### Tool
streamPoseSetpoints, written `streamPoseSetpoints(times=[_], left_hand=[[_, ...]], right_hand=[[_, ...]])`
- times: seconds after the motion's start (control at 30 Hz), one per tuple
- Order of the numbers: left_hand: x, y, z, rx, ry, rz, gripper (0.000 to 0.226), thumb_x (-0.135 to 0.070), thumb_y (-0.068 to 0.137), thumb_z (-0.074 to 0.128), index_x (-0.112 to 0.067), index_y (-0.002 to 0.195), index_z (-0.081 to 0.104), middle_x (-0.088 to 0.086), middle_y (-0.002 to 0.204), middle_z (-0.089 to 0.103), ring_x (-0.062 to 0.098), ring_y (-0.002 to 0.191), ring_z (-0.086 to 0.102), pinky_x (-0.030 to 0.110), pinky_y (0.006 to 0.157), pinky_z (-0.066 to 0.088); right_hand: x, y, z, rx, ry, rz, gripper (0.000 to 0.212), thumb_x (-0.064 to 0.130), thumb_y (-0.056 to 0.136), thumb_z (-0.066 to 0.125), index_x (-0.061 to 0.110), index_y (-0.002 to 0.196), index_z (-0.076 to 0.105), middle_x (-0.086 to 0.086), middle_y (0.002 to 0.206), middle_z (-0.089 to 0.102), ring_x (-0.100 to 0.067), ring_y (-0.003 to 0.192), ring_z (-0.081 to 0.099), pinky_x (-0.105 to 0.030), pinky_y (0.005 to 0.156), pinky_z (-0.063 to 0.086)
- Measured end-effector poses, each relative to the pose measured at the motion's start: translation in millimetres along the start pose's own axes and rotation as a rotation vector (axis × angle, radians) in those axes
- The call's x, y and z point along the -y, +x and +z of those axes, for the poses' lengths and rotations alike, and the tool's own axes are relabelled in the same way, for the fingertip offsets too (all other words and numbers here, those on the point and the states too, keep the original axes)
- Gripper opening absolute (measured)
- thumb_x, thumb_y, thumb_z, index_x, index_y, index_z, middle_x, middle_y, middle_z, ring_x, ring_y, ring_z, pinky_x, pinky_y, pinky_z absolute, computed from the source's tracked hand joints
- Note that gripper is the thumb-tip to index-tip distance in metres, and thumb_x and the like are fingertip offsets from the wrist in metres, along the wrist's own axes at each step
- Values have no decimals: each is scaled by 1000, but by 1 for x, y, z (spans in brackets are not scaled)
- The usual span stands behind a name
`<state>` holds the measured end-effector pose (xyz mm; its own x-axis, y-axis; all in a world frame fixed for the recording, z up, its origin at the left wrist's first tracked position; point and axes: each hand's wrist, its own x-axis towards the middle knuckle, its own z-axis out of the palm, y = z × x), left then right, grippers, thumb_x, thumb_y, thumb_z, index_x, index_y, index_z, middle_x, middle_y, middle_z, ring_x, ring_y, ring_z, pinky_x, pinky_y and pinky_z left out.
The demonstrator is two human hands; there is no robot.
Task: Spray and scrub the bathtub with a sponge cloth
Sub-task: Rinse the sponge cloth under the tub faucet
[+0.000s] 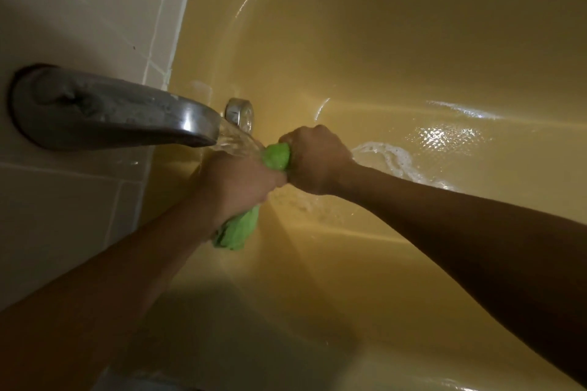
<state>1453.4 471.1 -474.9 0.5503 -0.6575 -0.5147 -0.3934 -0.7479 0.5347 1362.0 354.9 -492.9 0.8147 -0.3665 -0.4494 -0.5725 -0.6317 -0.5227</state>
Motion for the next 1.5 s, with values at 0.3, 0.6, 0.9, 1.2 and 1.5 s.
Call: streamPoseSetpoints(times=[0.3,0.6,0.9,1.2,1.5], left_hand=[[20,3,-8,942,-1622,-353,50,-18,80,84,0,123,64,9,97,63,16,78,62,26,67,56],[13,6,-3,1229,-1707,-392,20,2,99,62,6,118,62,20,107,68,26,79,72,35,67,64],[9,36,23,-11,85,245,20,-27,85,77,-22,82,57,-8,64,52,19,60,56,26,54,43],[35,39,39,-231,383,716,25,0,70,76,-16,78,58,-7,59,37,19,52,35,26,54,28],[9,23,36,103,-22,89,35,-43,81,84,-21,84,57,-6,69,60,16,66,62,28,58,42]], right_hand=[[-49,7,-22,-567,-220,-284,44,55,82,72,16,97,59,-1,84,62,-23,68,55,-30,58,42],[-51,23,-34,-642,-260,-521,9,19,88,63,13,82,60,-3,68,54,-21,55,47,-27,52,36],[-37,-5,-20,-54,-105,94,19,20,83,58,18,64,52,2,63,53,-26,61,54,-24,52,37],[-37,-34,18,419,863,615,32,-9,74,56,16,67,37,-2,50,29,-14,39,20,-16,46,20],[-61,-15,14,-66,215,214,16,13,79,70,18,65,63,-2,63,64,-24,58,57,-27,56,48]])
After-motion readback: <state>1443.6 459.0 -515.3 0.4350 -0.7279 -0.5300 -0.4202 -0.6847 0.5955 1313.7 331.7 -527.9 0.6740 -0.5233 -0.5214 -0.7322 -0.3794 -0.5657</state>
